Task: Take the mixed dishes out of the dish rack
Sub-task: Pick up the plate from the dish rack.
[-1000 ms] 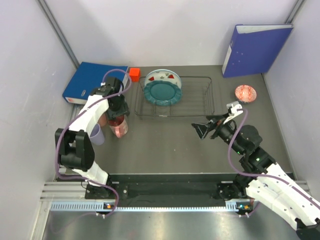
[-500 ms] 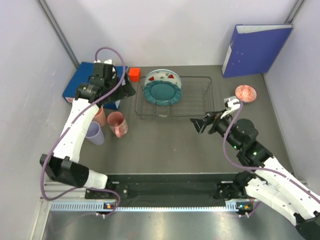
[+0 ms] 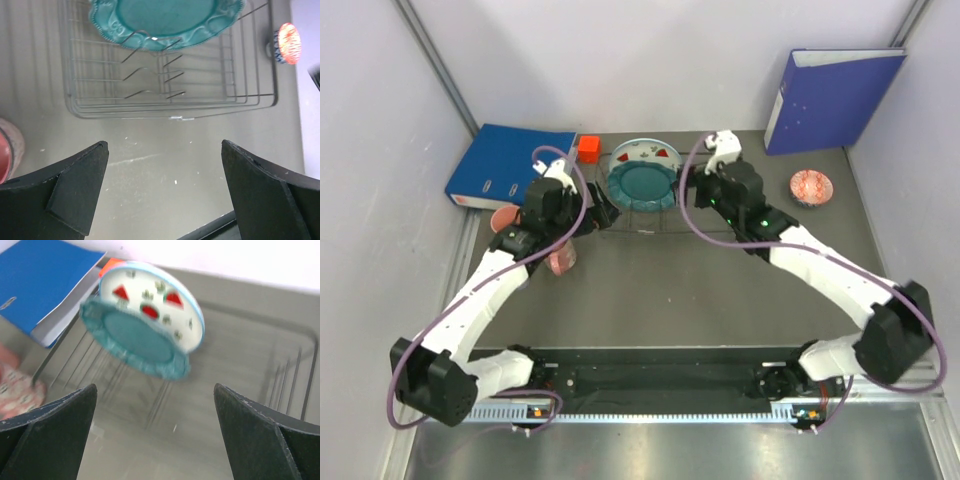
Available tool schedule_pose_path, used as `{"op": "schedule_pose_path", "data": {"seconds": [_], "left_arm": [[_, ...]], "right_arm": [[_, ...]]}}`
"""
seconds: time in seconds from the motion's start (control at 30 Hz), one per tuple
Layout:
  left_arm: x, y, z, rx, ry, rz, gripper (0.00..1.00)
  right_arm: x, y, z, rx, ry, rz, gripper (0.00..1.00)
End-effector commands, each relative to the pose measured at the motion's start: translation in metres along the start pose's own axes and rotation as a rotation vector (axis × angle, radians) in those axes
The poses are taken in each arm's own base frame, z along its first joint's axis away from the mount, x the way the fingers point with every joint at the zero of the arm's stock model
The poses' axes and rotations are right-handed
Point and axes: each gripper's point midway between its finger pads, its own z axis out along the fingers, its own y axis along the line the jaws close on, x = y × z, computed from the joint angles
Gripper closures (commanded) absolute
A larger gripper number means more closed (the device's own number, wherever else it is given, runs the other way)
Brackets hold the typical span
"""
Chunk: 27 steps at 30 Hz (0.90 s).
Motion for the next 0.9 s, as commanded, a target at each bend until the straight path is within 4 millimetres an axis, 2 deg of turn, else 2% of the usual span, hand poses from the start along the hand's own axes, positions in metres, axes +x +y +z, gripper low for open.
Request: {"op": "schedule_pose_path", "data": {"seconds": [0.0,0.03,0.07,0.1,0.13,0.17,0.2,0.27,0.3,0.37,0.4,0.43,0.5,0.53,0.6,0.63,0.8,0.83,0.87], "left_arm": [[-0.058,-0.050,-0.025,0.187,-0.229,0.041,0.01],[-0.054,-0.046,-0.024,0.166,-0.207,0.049,0.01],[-0.056,-0.044,-0.025,0.153,-0.212,0.068,0.01],[-0.057,-0.044,-0.026,0.149,-0.211,0.077,0.01],[-0.057,-0.043,-0.029,0.148,-0.216,0.086,0.01],[-0.057,-0.042,-0.030,0.146,-0.221,0.092,0.01],[-0.053,-0.038,-0.029,0.137,-0.219,0.094,0.01],[-0.055,-0.039,-0.035,0.148,-0.247,0.094,0.01],[-0.050,-0.034,-0.032,0.138,-0.241,0.092,0.01],[-0.049,-0.034,-0.034,0.144,-0.255,0.087,0.01],[-0.045,-0.030,-0.033,0.140,-0.249,0.087,0.01],[-0.043,-0.029,-0.031,0.138,-0.246,0.085,0.01],[-0.039,-0.027,-0.029,0.138,-0.236,0.077,0.01],[-0.036,-0.027,-0.027,0.147,-0.224,0.075,0.01],[-0.032,-0.028,-0.024,0.158,-0.214,0.063,0.01],[-0.029,-0.029,-0.023,0.168,-0.203,0.057,0.01],[-0.020,-0.026,-0.017,0.173,-0.176,0.057,0.01],[-0.020,-0.025,-0.018,0.172,-0.180,0.061,0.01],[-0.020,-0.024,-0.017,0.166,-0.181,0.064,0.01]], "right_arm": [[-0.053,0.010,0.031,-0.004,-0.127,-0.156,0.01],[-0.071,0.015,0.035,-0.026,-0.158,-0.216,0.00],[-0.073,0.017,0.040,-0.041,-0.158,-0.259,0.00],[-0.067,0.017,0.050,-0.043,-0.141,-0.312,0.00],[-0.075,0.022,0.053,-0.072,-0.159,-0.399,0.00],[-0.073,0.022,0.058,-0.076,-0.153,-0.445,0.01],[-0.066,0.018,0.067,-0.073,-0.135,-0.491,0.02],[-0.066,0.018,0.073,-0.119,-0.121,-0.579,0.08],[-0.062,0.007,0.080,-0.112,-0.100,-0.588,0.11],[-0.064,0.005,0.083,-0.175,-0.087,-0.579,0.23],[-0.067,-0.010,0.085,-0.177,-0.082,-0.563,0.26],[-0.067,-0.003,0.084,-0.254,-0.090,-0.539,0.28],[-0.075,-0.014,0.081,-0.280,-0.113,-0.518,0.32],[-0.074,-0.004,0.077,-0.362,-0.123,-0.500,0.33],[-0.075,-0.005,0.075,-0.406,-0.129,-0.489,0.34],[-0.076,0.004,0.072,-0.469,-0.137,-0.485,0.33],[-0.068,0.017,0.071,-0.590,-0.155,-0.509,0.30],[-0.057,0.020,0.070,-0.616,-0.147,-0.496,0.29],[-0.055,0.022,0.069,-0.624,-0.162,-0.494,0.29]]}}
